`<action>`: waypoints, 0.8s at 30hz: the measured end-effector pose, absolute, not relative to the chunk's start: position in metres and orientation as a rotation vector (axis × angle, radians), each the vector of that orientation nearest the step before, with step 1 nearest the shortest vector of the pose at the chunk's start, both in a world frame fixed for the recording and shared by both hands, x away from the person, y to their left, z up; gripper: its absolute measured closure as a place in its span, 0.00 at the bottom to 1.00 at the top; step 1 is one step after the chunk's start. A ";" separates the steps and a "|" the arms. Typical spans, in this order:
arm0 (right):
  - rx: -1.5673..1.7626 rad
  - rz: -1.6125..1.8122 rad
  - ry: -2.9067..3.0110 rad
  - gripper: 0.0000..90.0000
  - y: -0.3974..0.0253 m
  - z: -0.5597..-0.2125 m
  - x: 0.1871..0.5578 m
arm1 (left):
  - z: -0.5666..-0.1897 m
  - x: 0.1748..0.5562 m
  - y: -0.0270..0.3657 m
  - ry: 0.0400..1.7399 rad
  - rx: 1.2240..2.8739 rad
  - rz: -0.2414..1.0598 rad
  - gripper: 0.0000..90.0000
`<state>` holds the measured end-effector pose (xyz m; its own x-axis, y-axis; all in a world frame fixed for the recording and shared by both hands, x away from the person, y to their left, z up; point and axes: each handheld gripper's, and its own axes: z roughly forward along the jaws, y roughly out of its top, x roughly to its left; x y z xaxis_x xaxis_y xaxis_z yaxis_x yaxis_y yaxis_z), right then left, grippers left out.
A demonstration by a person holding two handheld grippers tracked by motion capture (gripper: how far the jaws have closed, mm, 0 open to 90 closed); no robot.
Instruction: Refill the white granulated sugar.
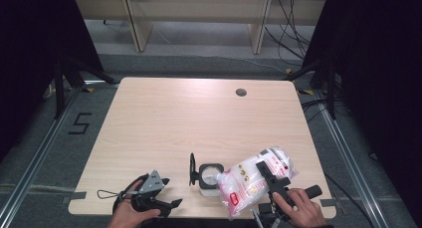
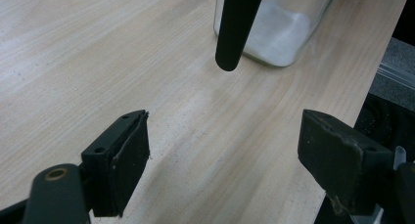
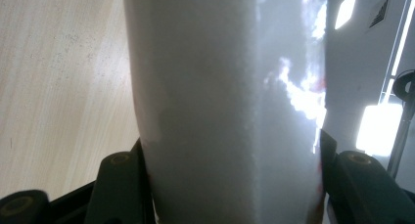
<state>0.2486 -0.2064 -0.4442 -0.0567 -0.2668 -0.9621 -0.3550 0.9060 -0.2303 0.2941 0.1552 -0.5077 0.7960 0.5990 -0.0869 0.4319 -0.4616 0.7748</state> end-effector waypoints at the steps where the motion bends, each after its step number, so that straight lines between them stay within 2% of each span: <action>1: -0.486 0.077 1.648 0.50 -0.206 -0.444 0.249 | -0.507 0.294 0.156 0.756 2.138 0.254 0.21; 24: -0.445 0.062 1.664 0.50 -0.208 -0.448 0.246 | -0.507 0.293 0.154 0.770 2.090 0.242 0.21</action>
<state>0.2465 -0.2076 -0.4478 -0.0755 -0.2519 -0.9648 -0.3227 0.9217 -0.2154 0.2931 0.1542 -0.5073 0.7897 0.6042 -0.1061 0.4351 -0.4296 0.7913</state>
